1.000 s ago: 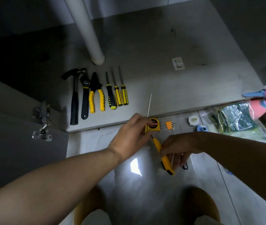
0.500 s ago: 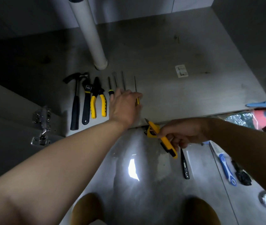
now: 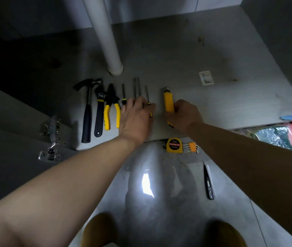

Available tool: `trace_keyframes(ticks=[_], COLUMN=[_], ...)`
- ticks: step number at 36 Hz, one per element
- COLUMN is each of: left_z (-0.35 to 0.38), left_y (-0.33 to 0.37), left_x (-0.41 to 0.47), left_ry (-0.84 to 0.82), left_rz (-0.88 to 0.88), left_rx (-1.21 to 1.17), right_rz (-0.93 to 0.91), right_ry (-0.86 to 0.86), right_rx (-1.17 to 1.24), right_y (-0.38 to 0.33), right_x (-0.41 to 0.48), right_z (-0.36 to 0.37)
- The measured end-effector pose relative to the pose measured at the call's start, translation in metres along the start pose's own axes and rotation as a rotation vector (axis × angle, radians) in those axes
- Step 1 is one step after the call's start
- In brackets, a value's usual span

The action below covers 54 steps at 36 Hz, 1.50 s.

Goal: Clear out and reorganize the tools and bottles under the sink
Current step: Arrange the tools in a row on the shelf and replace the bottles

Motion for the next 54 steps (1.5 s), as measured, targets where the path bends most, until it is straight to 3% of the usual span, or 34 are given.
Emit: trace_keyframes(ticks=[8, 25, 30, 33, 37, 39, 43, 48, 54], left_z=[0.000, -0.008, -0.018, 0.004, 0.061, 0.089, 0.120, 0.131, 0.132], left_y=[-0.002, 0.005, 0.044, 0.078, 0.106, 0.108, 0.103, 0.102, 0.106], left_x=[-0.004, -0.019, -0.052, -0.077, -0.094, -0.092, -0.071, -0.051, -0.045], left_ry=[-0.005, 0.037, 0.125, -0.036, -0.392, -0.515, -0.600, -0.620, -0.583], left_rz=[0.017, 0.067, 0.327, 0.550, 0.653, 0.615, 0.458, 0.411, 0.350], left_rx=[0.002, 0.024, 0.072, 0.057, 0.106, 0.154, 0.127, 0.177, 0.198], right_rz=[-0.033, -0.291, -0.339, -0.174, 0.015, 0.015, 0.005, -0.009, 0.029], right_ry=[0.158, 0.084, 0.013, -0.187, -0.466, -0.443, -0.314, -0.252, -0.155], right_rx=[-0.048, 0.022, -0.057, -0.167, -0.523, -0.551, -0.502, -0.465, -0.602], right_y=[-0.023, -0.003, 0.028, 0.064, 0.113, 0.125, 0.135, 0.137, 0.134], right_x=[0.004, -0.017, -0.041, -0.052, -0.067, -0.067, -0.055, -0.039, -0.034], right_z=[0.005, -0.011, -0.036, -0.025, 0.006, 0.009, 0.010, 0.032, 0.048])
Point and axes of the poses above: each hand's wrist, its own x-axis towards the middle knuckle, its own z-axis out of the palm, y = z × x, the point moved 9 cm from there along x, towards the middle knuckle, and after that the axes turned 8 degrees about -y, right-handed, at the moved point
